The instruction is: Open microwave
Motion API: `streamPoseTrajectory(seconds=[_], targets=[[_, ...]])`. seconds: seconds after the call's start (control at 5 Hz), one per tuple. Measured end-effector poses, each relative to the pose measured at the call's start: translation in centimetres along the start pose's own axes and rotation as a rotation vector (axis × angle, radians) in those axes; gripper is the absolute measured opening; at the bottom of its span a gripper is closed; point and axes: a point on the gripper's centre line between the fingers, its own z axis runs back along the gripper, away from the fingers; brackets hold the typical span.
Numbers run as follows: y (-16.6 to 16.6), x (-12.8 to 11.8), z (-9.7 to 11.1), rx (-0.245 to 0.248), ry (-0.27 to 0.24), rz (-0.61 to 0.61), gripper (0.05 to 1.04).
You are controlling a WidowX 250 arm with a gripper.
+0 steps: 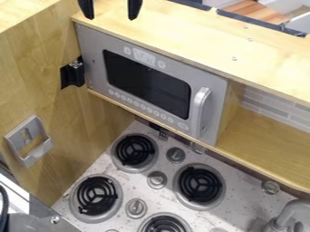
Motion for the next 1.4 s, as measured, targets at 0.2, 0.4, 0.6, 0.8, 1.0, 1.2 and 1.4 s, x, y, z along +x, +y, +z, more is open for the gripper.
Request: streamPoseTrajectory(seconds=[0.2, 0.4, 0.6, 0.8, 1.0, 1.2, 1.4], targets=[[0.1, -0.7, -0.7, 0.011, 0.029, -0.006, 1.001], [-0.2, -3.4, -1.9, 0.016, 0.07, -0.035, 1.001], [-0.6, -5.4, -2.2, -0.033, 0.077, -0.034, 1.001], [-1.5, -7.4, -2.7, -0.07, 0.087, -0.075, 1.001], [-3.7, -8.8, -3.4, -0.107, 0.093, -0.155, 1.001], [-5.9, -10.3, -4.6, -0.136, 0.12, -0.236, 1.001], [-8.0, -10.8, -5.5, -0.18, 0.11, -0.308, 1.001]])
